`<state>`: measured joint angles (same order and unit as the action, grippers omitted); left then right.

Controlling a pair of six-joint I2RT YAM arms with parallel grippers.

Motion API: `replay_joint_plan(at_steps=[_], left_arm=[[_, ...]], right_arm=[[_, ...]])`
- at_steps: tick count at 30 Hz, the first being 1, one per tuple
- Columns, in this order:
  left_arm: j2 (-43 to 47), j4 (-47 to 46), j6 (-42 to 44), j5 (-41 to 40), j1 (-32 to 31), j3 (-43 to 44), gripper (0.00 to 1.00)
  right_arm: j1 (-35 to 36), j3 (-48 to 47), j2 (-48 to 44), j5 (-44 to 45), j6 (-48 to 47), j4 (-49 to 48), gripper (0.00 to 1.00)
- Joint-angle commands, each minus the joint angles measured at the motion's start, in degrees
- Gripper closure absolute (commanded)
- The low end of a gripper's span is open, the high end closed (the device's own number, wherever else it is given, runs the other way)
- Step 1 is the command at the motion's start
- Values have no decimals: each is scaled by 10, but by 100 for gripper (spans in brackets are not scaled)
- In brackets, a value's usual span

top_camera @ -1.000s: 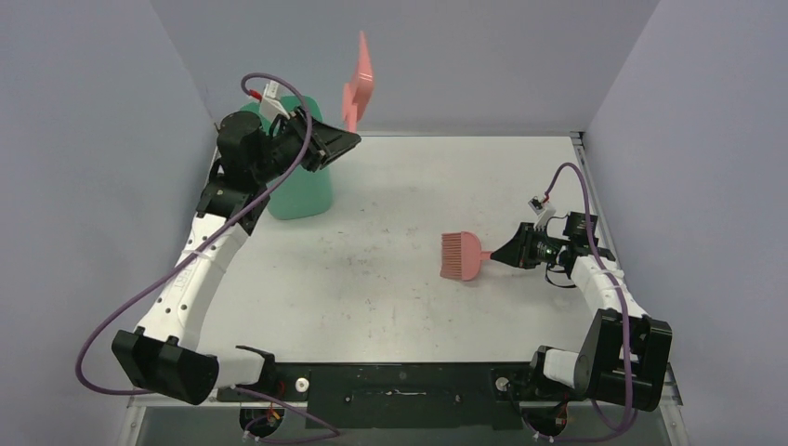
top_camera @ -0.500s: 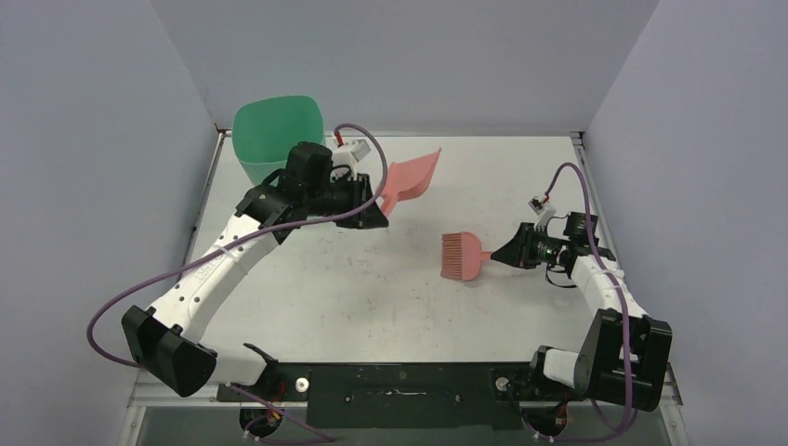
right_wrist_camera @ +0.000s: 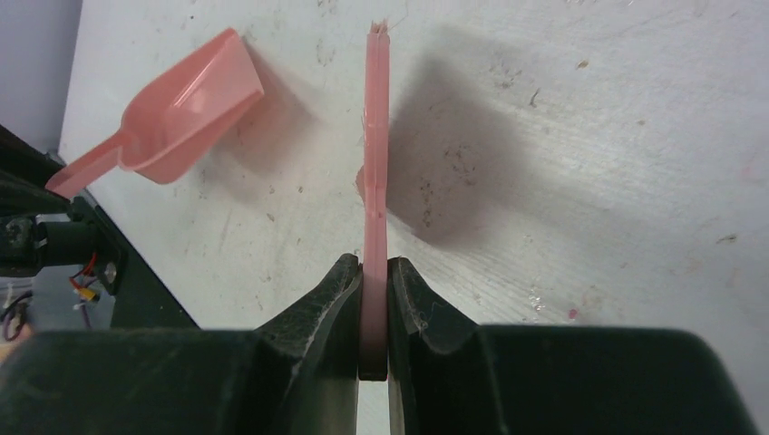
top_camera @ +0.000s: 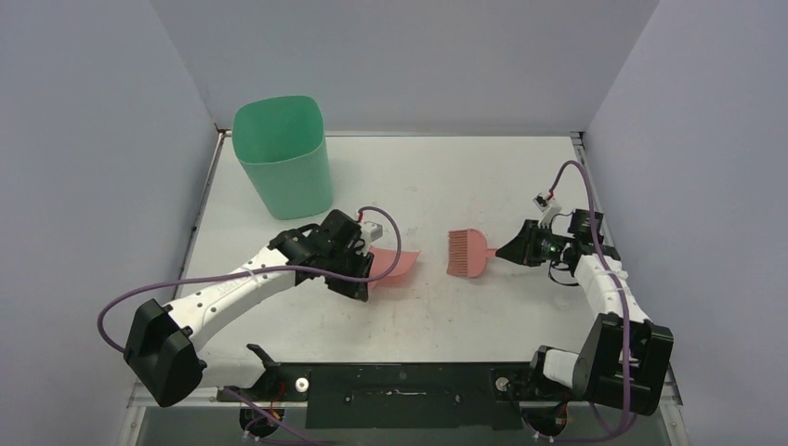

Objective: Sweep away the paper scraps from the table

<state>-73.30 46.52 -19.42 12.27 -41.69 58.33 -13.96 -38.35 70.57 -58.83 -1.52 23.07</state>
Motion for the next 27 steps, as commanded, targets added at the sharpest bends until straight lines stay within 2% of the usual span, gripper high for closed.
replay_joint_plan(at_steps=[1, 5, 9, 11, 16, 19, 27], left_arm=[[5, -55, -24, -63, -35, -15, 96], [-17, -64, -37, -86, -64, -19, 93], [-40, -70, -44, -116, -88, -24, 91], [-47, -78, -47, -135, -98, -28, 90], [-59, -97, -50, -140, -109, -32, 83], [-70, -111, -51, -139, -112, -32, 78], [-83, -135, -51, -163, -122, -28, 68]], right_arm=[[-3, -77, -45, 47, -40, 26, 95], [17, -149, -49, 130, -111, 118, 95], [50, -189, -81, 269, -195, 168, 95], [72, -187, -111, 357, -228, 162, 95], [135, -137, -196, 611, -280, 63, 95], [136, -121, -189, 642, -305, 59, 95], [225, -52, -159, 628, -318, 77, 94]])
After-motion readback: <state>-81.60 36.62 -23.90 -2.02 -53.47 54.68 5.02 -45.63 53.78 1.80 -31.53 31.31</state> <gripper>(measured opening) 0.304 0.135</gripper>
